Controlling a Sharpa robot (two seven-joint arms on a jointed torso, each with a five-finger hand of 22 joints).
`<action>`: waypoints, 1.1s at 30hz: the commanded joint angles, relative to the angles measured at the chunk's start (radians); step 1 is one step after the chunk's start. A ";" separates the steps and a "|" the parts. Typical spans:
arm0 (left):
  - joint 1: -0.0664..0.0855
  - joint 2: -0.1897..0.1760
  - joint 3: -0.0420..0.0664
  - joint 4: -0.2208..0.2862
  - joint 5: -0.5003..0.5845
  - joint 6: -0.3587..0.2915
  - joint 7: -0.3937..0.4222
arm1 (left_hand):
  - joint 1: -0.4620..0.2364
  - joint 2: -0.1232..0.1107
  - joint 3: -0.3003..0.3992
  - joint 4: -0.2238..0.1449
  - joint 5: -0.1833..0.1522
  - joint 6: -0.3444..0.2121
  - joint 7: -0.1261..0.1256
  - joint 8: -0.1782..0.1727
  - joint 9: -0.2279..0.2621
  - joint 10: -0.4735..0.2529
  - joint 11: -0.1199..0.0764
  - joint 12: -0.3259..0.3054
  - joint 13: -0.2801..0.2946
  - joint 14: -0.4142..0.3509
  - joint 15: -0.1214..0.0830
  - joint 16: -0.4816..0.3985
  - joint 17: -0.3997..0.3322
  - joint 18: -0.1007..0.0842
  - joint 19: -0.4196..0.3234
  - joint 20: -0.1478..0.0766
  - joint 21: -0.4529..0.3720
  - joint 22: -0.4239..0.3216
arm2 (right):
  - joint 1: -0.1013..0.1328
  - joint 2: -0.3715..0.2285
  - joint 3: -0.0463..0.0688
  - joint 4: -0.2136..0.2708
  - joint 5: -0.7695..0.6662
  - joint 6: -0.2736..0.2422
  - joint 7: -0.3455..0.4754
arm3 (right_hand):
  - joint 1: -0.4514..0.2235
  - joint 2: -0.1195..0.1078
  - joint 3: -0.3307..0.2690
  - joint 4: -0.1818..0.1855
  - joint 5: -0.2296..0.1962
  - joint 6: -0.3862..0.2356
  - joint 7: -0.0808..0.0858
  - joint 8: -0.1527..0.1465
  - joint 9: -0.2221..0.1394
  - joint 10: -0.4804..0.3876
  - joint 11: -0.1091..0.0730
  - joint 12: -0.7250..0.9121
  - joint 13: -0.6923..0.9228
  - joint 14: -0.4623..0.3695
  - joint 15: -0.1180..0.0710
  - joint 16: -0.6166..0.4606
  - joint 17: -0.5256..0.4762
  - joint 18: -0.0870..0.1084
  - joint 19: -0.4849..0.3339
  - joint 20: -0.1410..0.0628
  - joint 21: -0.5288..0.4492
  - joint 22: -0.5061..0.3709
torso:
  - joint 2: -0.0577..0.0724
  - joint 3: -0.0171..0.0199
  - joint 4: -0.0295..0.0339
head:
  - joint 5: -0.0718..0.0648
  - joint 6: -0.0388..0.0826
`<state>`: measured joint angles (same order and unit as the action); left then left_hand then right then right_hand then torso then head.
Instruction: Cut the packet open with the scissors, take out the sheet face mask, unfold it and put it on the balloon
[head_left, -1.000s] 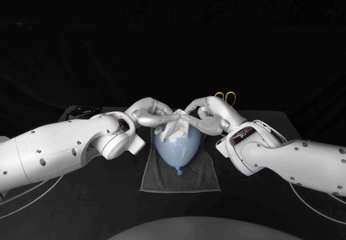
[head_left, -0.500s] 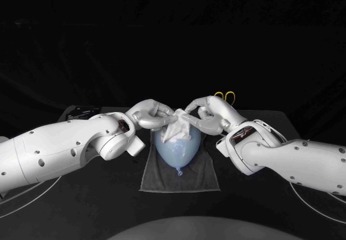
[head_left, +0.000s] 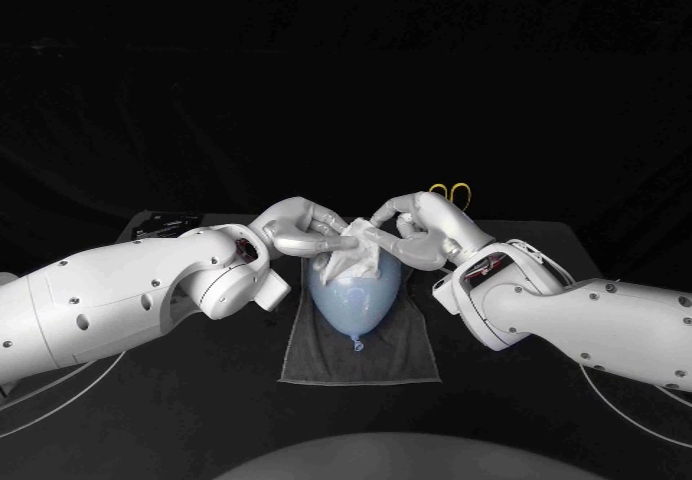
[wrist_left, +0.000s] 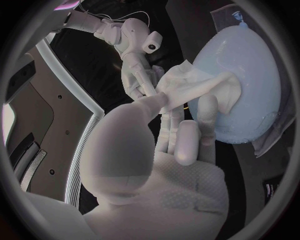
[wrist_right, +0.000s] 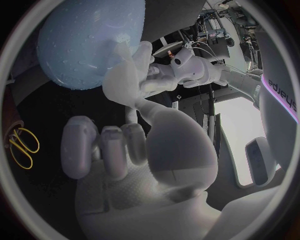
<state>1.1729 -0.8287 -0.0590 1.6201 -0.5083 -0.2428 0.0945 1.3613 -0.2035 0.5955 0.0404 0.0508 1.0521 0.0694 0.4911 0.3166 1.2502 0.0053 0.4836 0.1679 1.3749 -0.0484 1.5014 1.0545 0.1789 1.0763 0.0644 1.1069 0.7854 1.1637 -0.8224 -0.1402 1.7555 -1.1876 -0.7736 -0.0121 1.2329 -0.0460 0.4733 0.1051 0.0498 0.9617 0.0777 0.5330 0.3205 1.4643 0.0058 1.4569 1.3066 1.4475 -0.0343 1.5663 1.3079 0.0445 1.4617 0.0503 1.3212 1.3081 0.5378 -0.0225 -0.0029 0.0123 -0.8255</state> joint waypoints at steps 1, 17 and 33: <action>0.001 0.001 0.001 0.000 0.021 -0.038 0.008 | -0.010 -0.024 -0.011 0.001 -0.003 0.030 -0.012 0.059 0.025 0.028 -0.010 0.021 0.011 0.011 -0.007 0.005 0.015 -0.021 0.013 -0.005 0.008 0.013 | 0.000 0.000 0.001 0.000 -0.004 0.013 0.001 | -0.001 -0.003 0.001 0.003 -0.001 -0.006 0.000 0.004 0.000 0.021 -0.002 -0.004 0.150 0.123 -0.024 0.004 0.263 0.006 0.023 -0.002 -0.003 0.195 | 0.000 -0.0004 -0.0006 | 0.000 0.001; 0.001 -0.004 0.001 0.001 0.017 0.006 0.033 | -0.051 -0.083 -0.173 -0.006 -0.004 -0.112 0.035 0.106 0.034 -0.155 0.036 0.106 0.079 -0.039 0.028 -0.011 -0.074 -0.016 -0.049 0.002 -0.054 -0.064 | 0.000 0.001 0.001 -0.002 -0.005 0.014 -0.002 | 0.049 0.002 0.035 -0.035 -0.001 -0.015 -0.002 0.016 0.001 0.022 -0.005 -0.003 0.153 0.123 -0.026 0.004 0.263 0.006 0.024 -0.004 0.000 0.195 | 0.000 -0.0002 -0.0006 | -0.001 0.005; 0.001 -0.014 0.001 -0.008 0.066 0.133 0.018 | -0.098 -0.042 -0.219 0.065 -0.003 -0.185 0.080 0.036 -0.014 -0.229 0.083 0.037 0.037 -0.152 0.074 -0.049 -0.260 0.001 -0.120 0.054 -0.128 -0.136 | 0.000 0.002 0.001 0.000 -0.005 0.005 0.006 | 0.073 0.019 0.080 -0.063 -0.001 -0.023 0.005 0.027 0.004 0.025 0.000 -0.002 0.156 0.123 -0.024 0.004 0.263 0.004 0.026 -0.003 0.005 0.197 | 0.000 0.0003 -0.0009 | 0.000 0.004</action>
<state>1.1730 -0.8434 -0.0589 1.6118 -0.4763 -0.1790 0.1083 1.2821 -0.2486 0.3809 0.0910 0.0499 0.8697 0.1503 0.5320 0.3049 1.0236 0.0876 0.5254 0.2068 1.2290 0.0255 1.4548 0.7947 0.1605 0.9589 0.1129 0.9828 0.6507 1.1637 -0.8210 -0.1403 1.7543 -1.1871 -0.7681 -0.0127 1.2956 -0.0290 0.5443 0.0480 0.0463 0.9401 0.0845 0.5569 0.3248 1.4627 0.0074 1.4510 1.3066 1.4475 -0.0343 1.5640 1.3081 0.0443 1.4622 0.0469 1.3208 1.3080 0.5380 -0.0226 -0.0033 0.0113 -0.8204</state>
